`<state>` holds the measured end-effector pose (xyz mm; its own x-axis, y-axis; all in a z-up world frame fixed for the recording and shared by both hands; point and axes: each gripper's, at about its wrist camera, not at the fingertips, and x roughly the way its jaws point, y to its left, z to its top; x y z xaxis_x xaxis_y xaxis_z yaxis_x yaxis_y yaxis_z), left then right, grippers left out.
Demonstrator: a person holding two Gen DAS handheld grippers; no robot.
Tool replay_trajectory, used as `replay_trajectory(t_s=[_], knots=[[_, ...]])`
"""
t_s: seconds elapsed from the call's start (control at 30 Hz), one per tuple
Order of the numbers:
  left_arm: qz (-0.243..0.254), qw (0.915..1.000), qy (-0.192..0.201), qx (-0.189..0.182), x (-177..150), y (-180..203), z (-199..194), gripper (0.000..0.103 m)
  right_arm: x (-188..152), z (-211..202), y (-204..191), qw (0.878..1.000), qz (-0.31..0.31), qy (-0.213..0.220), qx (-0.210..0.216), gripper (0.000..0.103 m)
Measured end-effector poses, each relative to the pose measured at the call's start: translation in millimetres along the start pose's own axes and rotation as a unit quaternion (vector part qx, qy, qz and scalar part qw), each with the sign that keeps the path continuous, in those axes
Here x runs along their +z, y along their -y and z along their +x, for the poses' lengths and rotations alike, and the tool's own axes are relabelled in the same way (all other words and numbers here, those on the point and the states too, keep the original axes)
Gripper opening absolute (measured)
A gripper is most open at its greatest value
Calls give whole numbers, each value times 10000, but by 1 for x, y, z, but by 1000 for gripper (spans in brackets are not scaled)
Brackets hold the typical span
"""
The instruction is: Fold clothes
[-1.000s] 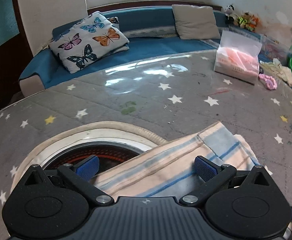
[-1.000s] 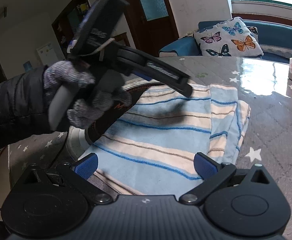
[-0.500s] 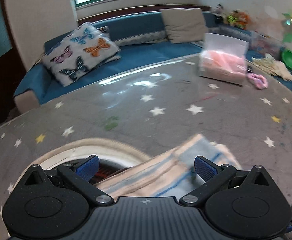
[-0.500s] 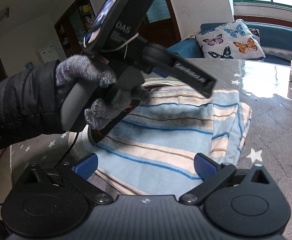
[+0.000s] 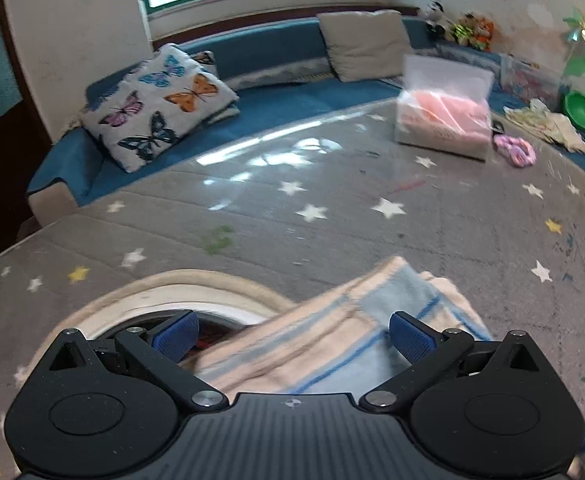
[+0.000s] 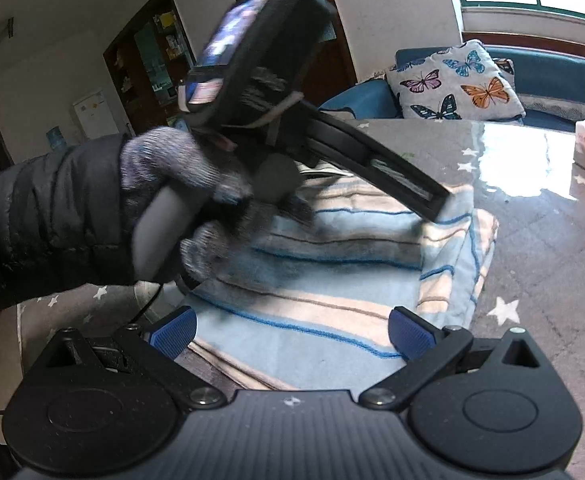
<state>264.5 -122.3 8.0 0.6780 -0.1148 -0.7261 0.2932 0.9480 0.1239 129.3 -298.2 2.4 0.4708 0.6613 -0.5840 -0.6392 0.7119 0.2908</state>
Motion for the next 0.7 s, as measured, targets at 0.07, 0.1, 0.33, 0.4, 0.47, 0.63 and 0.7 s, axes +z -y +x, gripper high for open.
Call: replay_trajectory(t_s=[0.07,0.1,0.33,0.4,0.47,0.63,0.7], knots=[[-37,10000,21,72,-2,-10,-10,103,2,-3,1,9999,50,36,-83,103],[-40,9999,24,136,-4,-15,-15,103,1,-5,2,9999,82,56,-106,103],[-220,9979,-98,594,-25,-55,-50,103,5,-5,6,9986,263,155,-431,103],[-249,9972,-93,703,-32,-65,-63,103,6,-5,6,9980,250,153,-557,103],[-238,9961,-78,850,-40,-77,-80,103,4,-6,3,9975,264,165,-638,103],[-189,9923,-155,1215,-62,-102,-114,103,4,-8,3,9956,411,221,-818,103],[-88,9909,-199,1325,-72,-109,-126,103,5,-9,4,9949,441,213,-877,103]])
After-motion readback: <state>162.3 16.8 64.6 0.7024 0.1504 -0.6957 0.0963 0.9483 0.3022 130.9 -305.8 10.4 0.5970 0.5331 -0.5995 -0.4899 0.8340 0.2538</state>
